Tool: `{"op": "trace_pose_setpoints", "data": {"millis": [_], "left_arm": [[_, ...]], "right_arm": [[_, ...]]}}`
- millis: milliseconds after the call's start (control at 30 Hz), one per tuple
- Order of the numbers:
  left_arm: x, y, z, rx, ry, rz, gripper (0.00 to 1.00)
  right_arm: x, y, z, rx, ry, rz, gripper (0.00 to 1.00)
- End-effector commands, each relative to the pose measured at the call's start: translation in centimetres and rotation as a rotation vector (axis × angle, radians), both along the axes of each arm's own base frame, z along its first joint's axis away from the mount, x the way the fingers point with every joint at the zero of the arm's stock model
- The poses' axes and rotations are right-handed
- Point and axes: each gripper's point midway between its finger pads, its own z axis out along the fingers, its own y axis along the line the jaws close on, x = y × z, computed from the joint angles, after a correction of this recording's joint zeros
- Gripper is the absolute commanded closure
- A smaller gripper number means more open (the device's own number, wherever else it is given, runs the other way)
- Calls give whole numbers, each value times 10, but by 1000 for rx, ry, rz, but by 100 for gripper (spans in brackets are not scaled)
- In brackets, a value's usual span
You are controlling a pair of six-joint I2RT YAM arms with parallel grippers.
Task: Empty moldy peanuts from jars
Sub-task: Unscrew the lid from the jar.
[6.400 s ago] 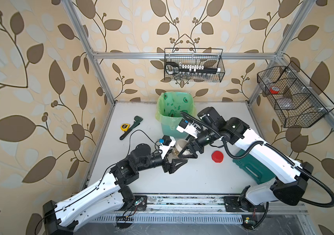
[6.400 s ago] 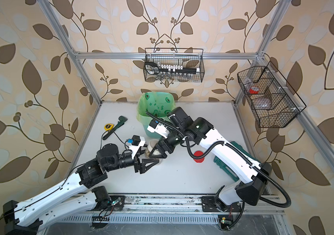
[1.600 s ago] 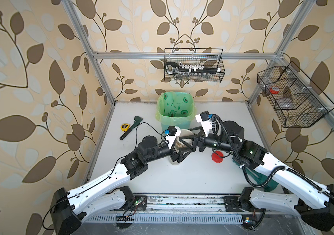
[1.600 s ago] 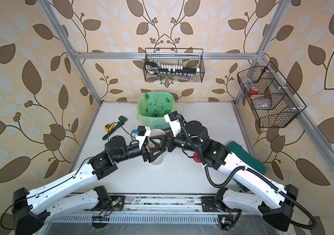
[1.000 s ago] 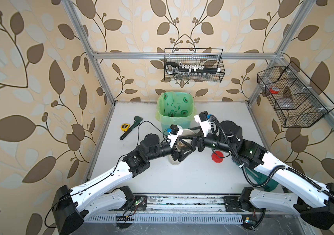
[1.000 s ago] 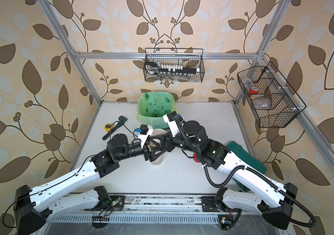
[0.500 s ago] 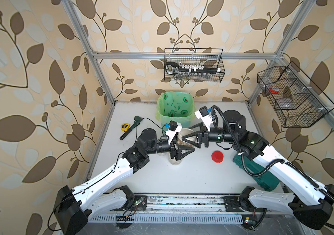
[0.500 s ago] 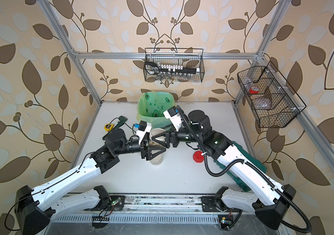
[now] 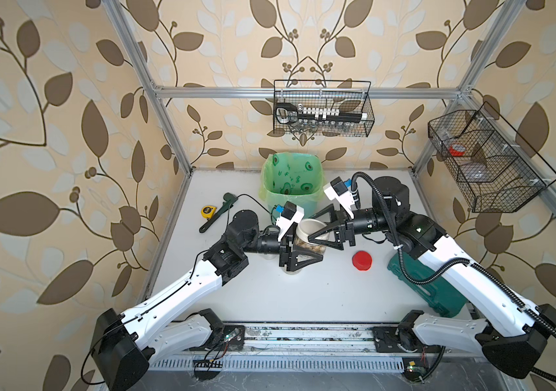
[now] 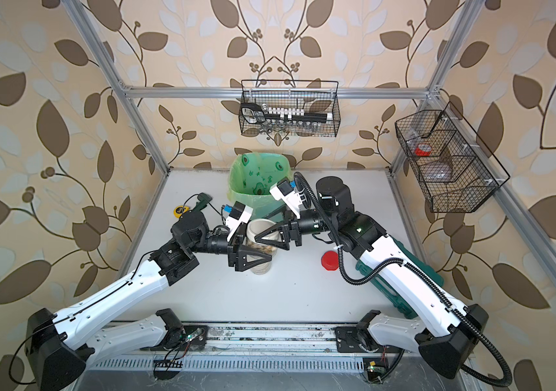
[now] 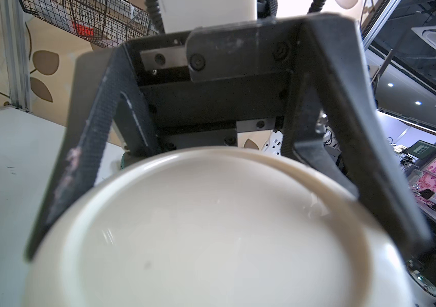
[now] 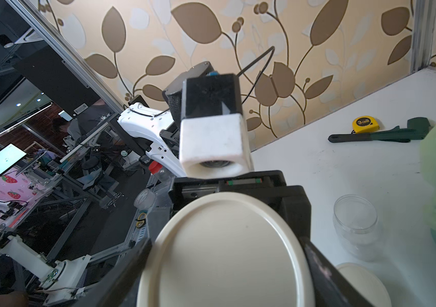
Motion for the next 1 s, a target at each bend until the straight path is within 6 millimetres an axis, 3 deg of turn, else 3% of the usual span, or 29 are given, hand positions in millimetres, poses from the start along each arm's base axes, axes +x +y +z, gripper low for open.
{"op": "trace_pose_setpoints", "data": {"millis": [0,100,200,333,500,967], "left_arm": [[9,5,43,-85,-92,64,74],[14,8,41,-67,-101,113,74],[22,14,39,-62,-121,191,74],[32,22,36,-51,-152,285,74],[41,31,30,-23,-181,371,74],[37,38,27,-11,-183,393,74]], "right_arm": [[-26,1,17,33,-41,117,34],[-3,-6,5,-31,-57,-58,14],[13,-18,0,-49,-71,-213,2],[20,-32,2,-32,-73,-324,2],[14,-36,15,28,-63,-338,2],[-2,2,26,93,26,-184,2]]}}
